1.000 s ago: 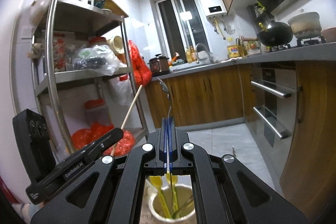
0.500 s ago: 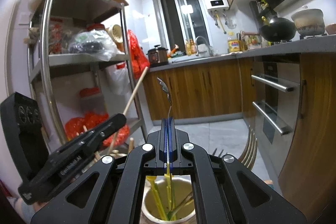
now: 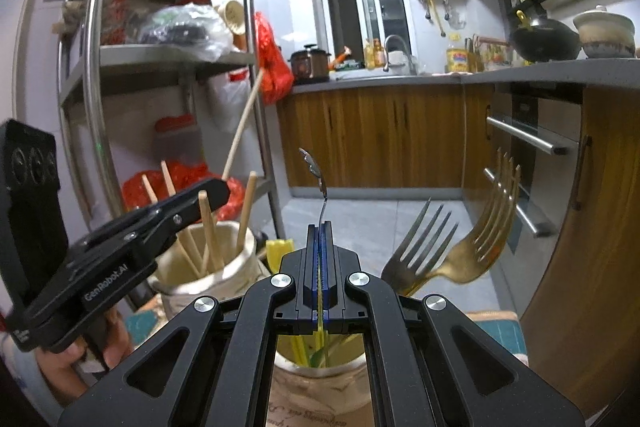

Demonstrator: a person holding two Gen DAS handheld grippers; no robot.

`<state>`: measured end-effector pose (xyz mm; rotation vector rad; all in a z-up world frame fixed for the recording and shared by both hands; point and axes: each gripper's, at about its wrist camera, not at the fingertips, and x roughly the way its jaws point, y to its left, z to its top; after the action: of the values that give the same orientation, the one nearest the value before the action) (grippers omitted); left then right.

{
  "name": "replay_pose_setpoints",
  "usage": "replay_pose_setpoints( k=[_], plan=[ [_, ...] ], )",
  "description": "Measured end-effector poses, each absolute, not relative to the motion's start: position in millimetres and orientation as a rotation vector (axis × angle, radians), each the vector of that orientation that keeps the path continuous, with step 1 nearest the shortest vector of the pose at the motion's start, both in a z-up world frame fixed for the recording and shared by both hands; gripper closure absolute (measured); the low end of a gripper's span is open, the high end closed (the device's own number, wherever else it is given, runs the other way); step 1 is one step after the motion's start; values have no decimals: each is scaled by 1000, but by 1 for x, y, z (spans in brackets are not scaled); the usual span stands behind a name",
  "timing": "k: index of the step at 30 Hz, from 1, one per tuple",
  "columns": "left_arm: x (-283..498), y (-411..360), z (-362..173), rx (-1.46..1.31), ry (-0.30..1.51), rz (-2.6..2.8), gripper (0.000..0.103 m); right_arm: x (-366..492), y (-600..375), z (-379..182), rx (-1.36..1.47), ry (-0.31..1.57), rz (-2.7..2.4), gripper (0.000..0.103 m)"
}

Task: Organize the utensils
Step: 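Drop the chopstick into the larger cup while the right tool drops the spoon into the smaller cup, then open both tools and withdraw from the holder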

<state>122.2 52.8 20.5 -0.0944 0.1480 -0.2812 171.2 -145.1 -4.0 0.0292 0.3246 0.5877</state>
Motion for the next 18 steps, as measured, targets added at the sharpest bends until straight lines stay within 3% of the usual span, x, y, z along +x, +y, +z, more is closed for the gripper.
replay_pose_setpoints(
  k=[6, 7, 10, 18],
  plan=[
    [124, 50, 18, -86, 160, -283, 95, 177, -136, -15, 8, 395, 590, 101],
    [125, 50, 18, -86, 163, -283, 91, 177, -135, -15, 3, 398, 589, 100],
    [123, 50, 19, -90, 158, -274, 57, 174, -137, -14, 10, 396, 593, 78],
    [93, 51, 41, -76, 122, -295, 44, 138, -160, 1, 30, 334, 576, 67]
  ],
)
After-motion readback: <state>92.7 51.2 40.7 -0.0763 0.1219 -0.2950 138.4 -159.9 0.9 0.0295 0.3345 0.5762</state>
